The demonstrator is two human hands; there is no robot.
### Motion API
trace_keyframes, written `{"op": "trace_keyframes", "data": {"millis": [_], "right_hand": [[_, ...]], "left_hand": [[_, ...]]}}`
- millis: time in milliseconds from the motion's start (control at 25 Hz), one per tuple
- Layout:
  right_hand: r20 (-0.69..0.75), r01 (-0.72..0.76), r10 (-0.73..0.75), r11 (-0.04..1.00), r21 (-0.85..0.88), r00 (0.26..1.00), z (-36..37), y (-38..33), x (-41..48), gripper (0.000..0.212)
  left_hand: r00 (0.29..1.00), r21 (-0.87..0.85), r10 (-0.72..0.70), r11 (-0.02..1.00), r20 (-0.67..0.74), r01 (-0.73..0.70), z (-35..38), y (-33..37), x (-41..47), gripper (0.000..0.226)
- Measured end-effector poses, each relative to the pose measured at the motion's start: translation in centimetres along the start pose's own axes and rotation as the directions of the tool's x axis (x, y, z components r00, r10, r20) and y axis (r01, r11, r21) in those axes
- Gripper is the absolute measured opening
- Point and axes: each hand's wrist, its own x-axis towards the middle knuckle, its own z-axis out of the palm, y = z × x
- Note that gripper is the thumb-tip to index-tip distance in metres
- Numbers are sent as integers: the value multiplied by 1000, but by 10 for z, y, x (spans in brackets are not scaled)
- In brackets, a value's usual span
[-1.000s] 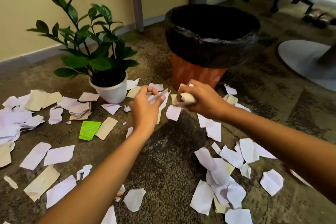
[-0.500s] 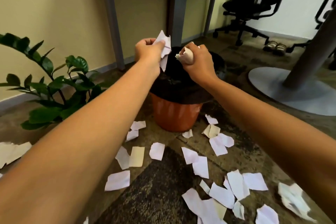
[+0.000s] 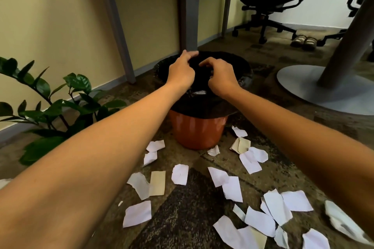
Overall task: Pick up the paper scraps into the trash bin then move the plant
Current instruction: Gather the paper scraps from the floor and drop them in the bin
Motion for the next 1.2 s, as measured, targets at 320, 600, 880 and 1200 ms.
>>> {"op": "trace_keyframes", "data": {"millis": [320,600,880,1200], "right_hand": [[-278,447,-527,841,-306,803,32,0,-102,37],[379,296,-147,879,-374,914,97,82,-168,53],[424,-524,772,634,-568,474,108,136,-182,82],[366,-432,474,881,-194,801,123,115,-173,40]], "left_hand": [[862,5,259,958,-436,-286,-9,-57,-79,42],[971,452,-220,860,-90,237,-3,-199,-191,29],[672,615,-739,552,47,563,2,-249,-215,99],[913,478,-408,803,5,357,41,-234,-213,58]]}}
